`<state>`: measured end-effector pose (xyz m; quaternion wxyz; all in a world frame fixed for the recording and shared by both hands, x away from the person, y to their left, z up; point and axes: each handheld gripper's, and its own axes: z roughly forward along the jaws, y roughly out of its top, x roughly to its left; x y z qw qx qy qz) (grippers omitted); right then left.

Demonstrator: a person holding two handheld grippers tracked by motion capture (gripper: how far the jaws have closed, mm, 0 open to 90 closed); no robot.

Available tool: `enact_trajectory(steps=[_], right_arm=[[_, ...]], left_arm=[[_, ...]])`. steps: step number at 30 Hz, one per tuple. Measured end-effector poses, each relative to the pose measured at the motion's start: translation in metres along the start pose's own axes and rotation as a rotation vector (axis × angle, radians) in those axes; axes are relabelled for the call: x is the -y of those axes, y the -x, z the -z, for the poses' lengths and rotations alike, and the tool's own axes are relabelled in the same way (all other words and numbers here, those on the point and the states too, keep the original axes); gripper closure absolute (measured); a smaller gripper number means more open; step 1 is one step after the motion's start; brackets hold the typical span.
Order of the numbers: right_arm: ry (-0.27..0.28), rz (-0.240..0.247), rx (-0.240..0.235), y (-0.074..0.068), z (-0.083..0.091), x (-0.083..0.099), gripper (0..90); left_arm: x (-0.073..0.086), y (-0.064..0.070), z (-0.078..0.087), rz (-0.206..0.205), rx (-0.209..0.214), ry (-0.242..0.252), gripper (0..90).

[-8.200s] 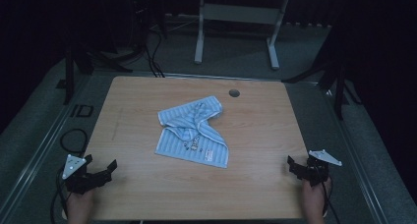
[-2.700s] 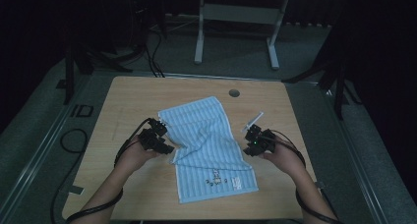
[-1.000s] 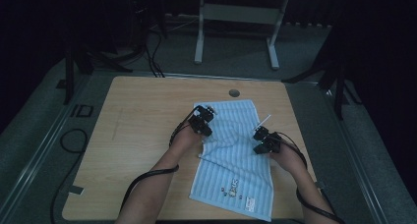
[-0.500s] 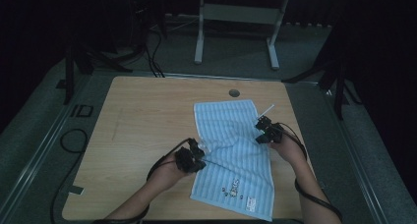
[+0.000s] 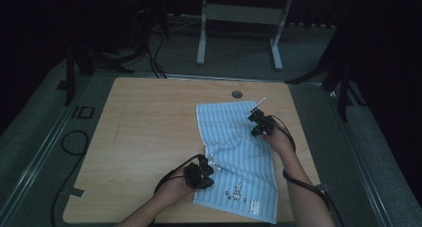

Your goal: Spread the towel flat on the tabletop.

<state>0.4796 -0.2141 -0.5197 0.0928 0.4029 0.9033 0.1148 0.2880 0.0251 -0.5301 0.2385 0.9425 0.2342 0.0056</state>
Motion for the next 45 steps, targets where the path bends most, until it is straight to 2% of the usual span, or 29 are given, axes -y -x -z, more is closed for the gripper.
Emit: enact_trajectory(steps=[1, 3, 5, 7, 8, 11, 13, 14, 15, 17, 18, 21, 24, 25, 26, 30, 32, 33, 34, 35, 36, 38, 39, 40, 41, 42, 43, 44, 45], right_arm=[[-0.016, 0.008, 0.009, 0.000, 0.000, -0.003, 89.4], [-0.026, -0.005, 0.012, 0.001, -0.001, -0.005, 89.4], [-0.032, -0.010, 0.015, 0.002, -0.001, -0.007, 89.4], [-0.039, -0.013, 0.017, 0.003, -0.002, -0.008, 89.4], [-0.044, -0.012, 0.018, 0.003, -0.002, -0.009, 89.4], [-0.052, -0.022, 0.017, 0.003, -0.002, -0.009, 89.3], [-0.047, -0.034, 0.014, 0.002, -0.001, -0.008, 89.3], [-0.043, -0.037, 0.010, 0.002, -0.001, -0.007, 89.2], [-0.039, -0.039, 0.006, 0.003, -0.001, -0.006, 89.1], [-0.037, -0.043, -0.002, 0.002, 0.000, -0.004, 89.1], [-0.044, -0.045, -0.014, 0.002, 0.001, -0.003, 89.0], [-0.067, -0.041, -0.031, 0.000, 0.002, 0.000, 86.8], [-0.035, -0.032, -0.037, -0.002, 0.010, 0.005, 85.1], [-0.008, -0.034, -0.047, -0.002, 0.015, 0.008, 85.0], [0.016, -0.031, -0.060, -0.003, 0.019, 0.012, 85.1], [0.056, -0.010, -0.080, -0.010, 0.032, 0.032, 87.2], [0.057, 0.001, -0.075, -0.015, 0.036, 0.046, 88.8], [0.064, 0.003, -0.080, -0.017, 0.036, 0.051, 89.2], [0.062, 0.013, -0.088, -0.020, 0.036, 0.059, 89.2], [0.062, 0.013, -0.088, -0.020, 0.036, 0.059, 89.2], [0.061, 0.030, -0.087, -0.026, 0.037, 0.071, 89.2], [0.064, 0.041, -0.101, -0.031, 0.037, 0.084, 89.2], [0.064, 0.041, -0.101, -0.031, 0.037, 0.084, 89.2], [0.079, 0.042, -0.114, -0.038, 0.039, 0.096, 89.2], [0.079, 0.042, -0.114, -0.038, 0.039, 0.096, 89.2], [0.089, 0.053, -0.115, -0.047, 0.039, 0.107, 89.2], [0.092, 0.061, -0.117, -0.052, 0.040, 0.113, 89.1], [0.102, 0.066, -0.124, -0.057, 0.041, 0.118, 89.1], [0.111, 0.065, -0.130, -0.060, 0.042, 0.122, 89.1]], left_arm=[[0.005, 0.005, 0.001, 0.008, 0.015, 0.005, 88.8], [0.008, 0.008, 0.002, 0.010, 0.012, 0.010, 88.7], [0.021, 0.014, 0.005, 0.053, 0.036, 0.036, 88.8], [0.028, 0.020, 0.008, 0.062, 0.047, 0.044, 88.7], [0.028, 0.020, 0.008, 0.062, 0.047, 0.044, 88.7], [0.037, 0.035, 0.010, 0.043, 0.067, 0.035, 88.3], [0.037, 0.038, 0.011, 0.038, 0.071, 0.034, 87.7], [0.038, 0.045, 0.010, 0.023, 0.074, 0.031, 87.6], [0.039, 0.047, 0.010, 0.025, 0.086, 0.028, 87.5], [0.039, 0.048, 0.010, 0.023, 0.094, 0.025, 87.1], [0.039, 0.050, 0.010, 0.029, 0.116, 0.020, 87.1], [0.039, 0.048, 0.010, 0.035, 0.142, 0.010, 87.0], [0.036, 0.045, 0.013, 0.032, 0.143, 0.011, 85.6], [0.034, 0.041, 0.016, 0.027, 0.131, 0.015, 85.4], [0.029, 0.031, 0.023, 0.048, 0.123, 0.045, 83.9], [0.014, -0.002, 0.031, 0.090, 0.045, 0.074, 84.0], [0.007, -0.014, 0.031, 0.107, 0.016, 0.082, 84.1], [0.007, -0.014, 0.031, 0.107, 0.016, 0.082, 84.2], [-0.001, -0.026, 0.029, 0.118, 0.001, 0.083, 84.1], [-0.001, -0.026, 0.029, 0.118, 0.001, 0.083, 84.2], [-0.007, -0.031, 0.028, 0.107, -0.033, 0.084, 84.1], [-0.023, -0.049, 0.027, 0.105, -0.068, 0.073, 84.1], [-0.023, -0.049, 0.027, 0.105, -0.068, 0.073, 84.1], [-0.032, -0.064, 0.026, 0.105, -0.093, 0.052, 84.1], [-0.032, -0.064, 0.026, 0.105, -0.093, 0.052, 84.1], [-0.039, -0.074, 0.024, 0.110, -0.129, 0.046, 84.2], [-0.046, -0.092, 0.017, 0.142, -0.141, 0.021, 84.2], [-0.049, -0.097, 0.014, 0.142, -0.158, 0.015, 84.2], [-0.052, -0.104, 0.008, 0.161, -0.158, -0.004, 84.2]])
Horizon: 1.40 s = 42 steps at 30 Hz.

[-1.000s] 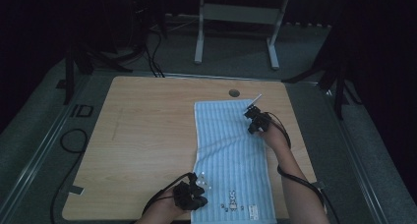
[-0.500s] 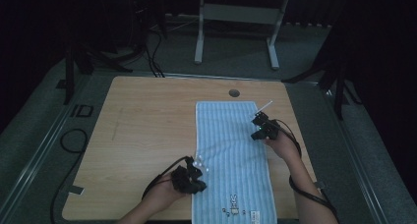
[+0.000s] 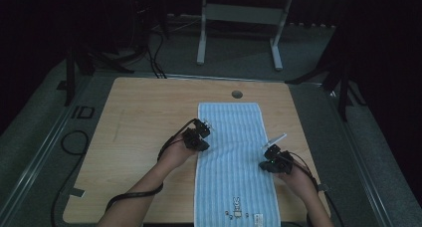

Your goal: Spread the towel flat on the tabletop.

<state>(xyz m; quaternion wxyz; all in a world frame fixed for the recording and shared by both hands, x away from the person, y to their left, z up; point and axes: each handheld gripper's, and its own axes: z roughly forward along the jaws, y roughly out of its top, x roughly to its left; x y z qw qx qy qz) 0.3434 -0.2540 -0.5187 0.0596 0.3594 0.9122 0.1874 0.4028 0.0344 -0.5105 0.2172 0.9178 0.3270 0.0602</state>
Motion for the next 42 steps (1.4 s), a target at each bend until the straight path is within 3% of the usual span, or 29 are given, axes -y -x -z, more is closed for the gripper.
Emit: enact_trajectory(steps=[5, 7, 16, 19, 21, 24, 27, 28, 31, 33, 37, 42], right_arm=[[0.024, 0.019, 0.006, -0.014, 0.000, 0.016, 89.1], [0.037, 0.002, 0.003, -0.014, 0.000, 0.019, 89.1], [0.042, -0.013, 0.003, -0.012, 0.005, 0.030, 89.1], [0.050, -0.032, -0.001, -0.010, 0.008, 0.036, 84.5], [0.054, -0.031, 0.001, -0.009, 0.010, 0.036, 84.6], [0.067, -0.027, 0.007, -0.010, 0.015, 0.035, 85.2], [0.064, -0.025, 0.013, -0.010, 0.016, 0.034, 85.7], [0.062, -0.023, 0.011, -0.010, 0.015, 0.034, 86.1], [0.040, -0.025, 0.008, -0.011, 0.010, 0.035, 86.2], [0.035, -0.019, 0.010, -0.012, 0.009, 0.036, 86.2], [0.032, -0.017, 0.012, -0.015, 0.009, 0.039, 86.4], [0.032, -0.021, -0.002, -0.017, 0.010, 0.041, 85.9]], left_arm=[[-0.004, -0.006, -0.018, 0.012, -0.003, -0.045, 84.1], [-0.004, -0.008, -0.019, 0.031, 0.005, -0.029, 84.1], [0.000, -0.012, -0.018, 0.040, 0.005, -0.016, 84.1], [0.001, -0.008, -0.015, 0.046, 0.002, -0.007, 78.8], [0.003, -0.002, -0.010, 0.038, 0.019, 0.007, 77.1], [0.017, 0.026, 0.007, -0.027, 0.029, 0.026, 77.2], [0.021, 0.033, 0.009, -0.038, 0.043, 0.024, 77.5], [0.031, 0.046, 0.012, -0.067, 0.080, 0.013, 77.5], [0.044, 0.061, 0.010, -0.092, 0.120, -0.012, 79.0], [0.052, 0.068, 0.005, -0.100, 0.140, -0.043, 79.0], [0.060, 0.072, 0.007, -0.075, 0.153, -0.025, 79.5], [0.065, 0.077, 0.010, -0.094, 0.166, -0.036, 79.1]])
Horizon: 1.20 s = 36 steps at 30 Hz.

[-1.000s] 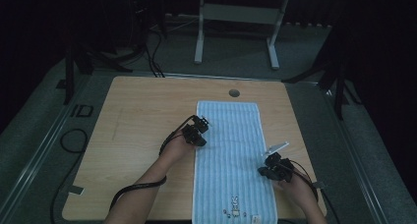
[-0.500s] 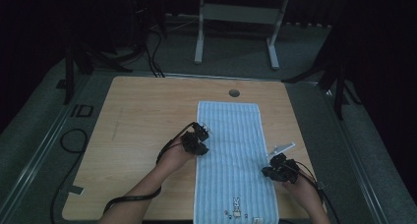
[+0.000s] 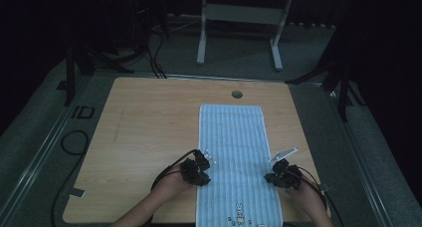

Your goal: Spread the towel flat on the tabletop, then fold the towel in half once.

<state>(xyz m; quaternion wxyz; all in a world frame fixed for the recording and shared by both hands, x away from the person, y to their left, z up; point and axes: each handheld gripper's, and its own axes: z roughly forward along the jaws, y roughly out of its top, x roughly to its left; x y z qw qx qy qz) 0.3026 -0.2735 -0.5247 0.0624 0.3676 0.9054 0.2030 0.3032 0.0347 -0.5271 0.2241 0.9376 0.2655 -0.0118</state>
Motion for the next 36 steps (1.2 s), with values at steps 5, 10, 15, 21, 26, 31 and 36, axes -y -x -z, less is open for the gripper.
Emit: enact_trajectory(steps=[5, 10, 15, 21, 26, 31, 36], right_arm=[[0.022, -0.002, 0.016, 0.003, 0.006, -0.004, 80.0], [0.035, -0.010, 0.036, 0.013, 0.011, -0.013, 72.5], [0.038, -0.035, 0.050, 0.027, 0.012, -0.024, 62.1], [0.021, -0.062, 0.069, 0.048, 0.004, -0.045, 50.4], [-0.029, -0.084, 0.082, 0.062, -0.009, -0.060, 45.7], [-0.025, -0.120, 0.099, 0.074, -0.012, -0.074, 45.6], [0.001, -0.161, 0.137, 0.093, -0.010, -0.096, 46.1]], left_arm=[[-0.001, -0.011, 0.013, 0.043, -0.022, 0.036, 65.1], [0.000, -0.031, 0.023, 0.076, -0.056, 0.032, 59.4], [0.001, -0.044, 0.027, 0.106, -0.081, 0.044, 56.3], [-0.001, -0.063, 0.026, 0.161, -0.119, 0.020, 53.9], [-0.003, -0.082, 0.023, 0.205, -0.118, 0.022, 50.9], [-0.010, -0.098, 0.022, 0.254, -0.150, 0.035, 48.2], [-0.021, -0.114, 0.020, 0.301, -0.180, 0.055, 46.6]])
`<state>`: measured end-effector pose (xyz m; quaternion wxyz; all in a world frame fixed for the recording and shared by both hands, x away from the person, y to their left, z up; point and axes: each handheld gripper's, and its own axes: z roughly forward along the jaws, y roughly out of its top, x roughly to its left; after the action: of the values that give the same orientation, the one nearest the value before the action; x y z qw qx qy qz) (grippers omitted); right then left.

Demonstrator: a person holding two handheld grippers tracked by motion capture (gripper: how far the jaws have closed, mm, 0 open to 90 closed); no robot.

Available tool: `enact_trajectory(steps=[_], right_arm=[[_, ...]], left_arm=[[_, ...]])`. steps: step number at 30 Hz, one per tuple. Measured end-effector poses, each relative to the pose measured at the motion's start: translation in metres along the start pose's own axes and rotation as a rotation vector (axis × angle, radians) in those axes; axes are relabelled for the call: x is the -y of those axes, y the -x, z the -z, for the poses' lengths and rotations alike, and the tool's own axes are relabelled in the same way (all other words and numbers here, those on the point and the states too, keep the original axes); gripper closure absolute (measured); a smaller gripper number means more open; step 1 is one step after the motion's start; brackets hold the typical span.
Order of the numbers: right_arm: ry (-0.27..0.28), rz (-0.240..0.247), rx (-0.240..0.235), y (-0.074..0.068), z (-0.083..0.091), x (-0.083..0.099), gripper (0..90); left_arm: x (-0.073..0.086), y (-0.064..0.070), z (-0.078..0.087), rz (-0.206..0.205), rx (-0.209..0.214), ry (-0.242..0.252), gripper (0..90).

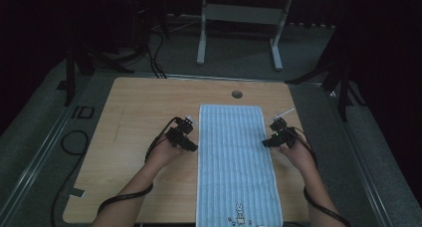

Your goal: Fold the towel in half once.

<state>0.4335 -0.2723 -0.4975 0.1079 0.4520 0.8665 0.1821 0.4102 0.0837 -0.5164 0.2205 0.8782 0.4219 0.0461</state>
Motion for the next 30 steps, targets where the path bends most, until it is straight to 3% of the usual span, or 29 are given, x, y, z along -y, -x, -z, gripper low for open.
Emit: enact_trajectory(steps=[2, 5, 9, 11, 22, 25, 30], right_arm=[[-0.014, -0.016, 0.012, 0.006, -0.003, -0.009, 49.4], [-0.032, -0.045, 0.014, 0.015, -0.010, -0.019, 50.9], [-0.038, -0.071, 0.020, 0.021, -0.017, -0.025, 50.9], [-0.052, -0.108, 0.025, 0.026, -0.026, -0.032, 50.6], [-0.076, -0.114, 0.050, 0.024, -0.042, -0.042, 50.4], [-0.089, -0.108, 0.058, 0.022, -0.046, -0.042, 51.0], [-0.092, -0.105, 0.035, 0.021, -0.046, -0.043, 59.5]], left_arm=[[-0.011, -0.006, -0.005, 0.016, -0.022, 0.006, 46.6], [-0.020, -0.011, -0.010, 0.044, -0.012, 0.013, 46.6], [-0.027, -0.011, -0.015, 0.046, -0.014, 0.011, 46.5], [-0.032, -0.012, -0.020, 0.051, -0.020, 0.002, 46.4], [-0.043, -0.009, -0.033, 0.068, -0.056, 0.010, 44.6], [-0.044, -0.005, -0.035, 0.053, -0.079, 0.008, 44.8], [-0.046, -0.001, -0.036, 0.032, -0.095, 0.013, 52.8]])
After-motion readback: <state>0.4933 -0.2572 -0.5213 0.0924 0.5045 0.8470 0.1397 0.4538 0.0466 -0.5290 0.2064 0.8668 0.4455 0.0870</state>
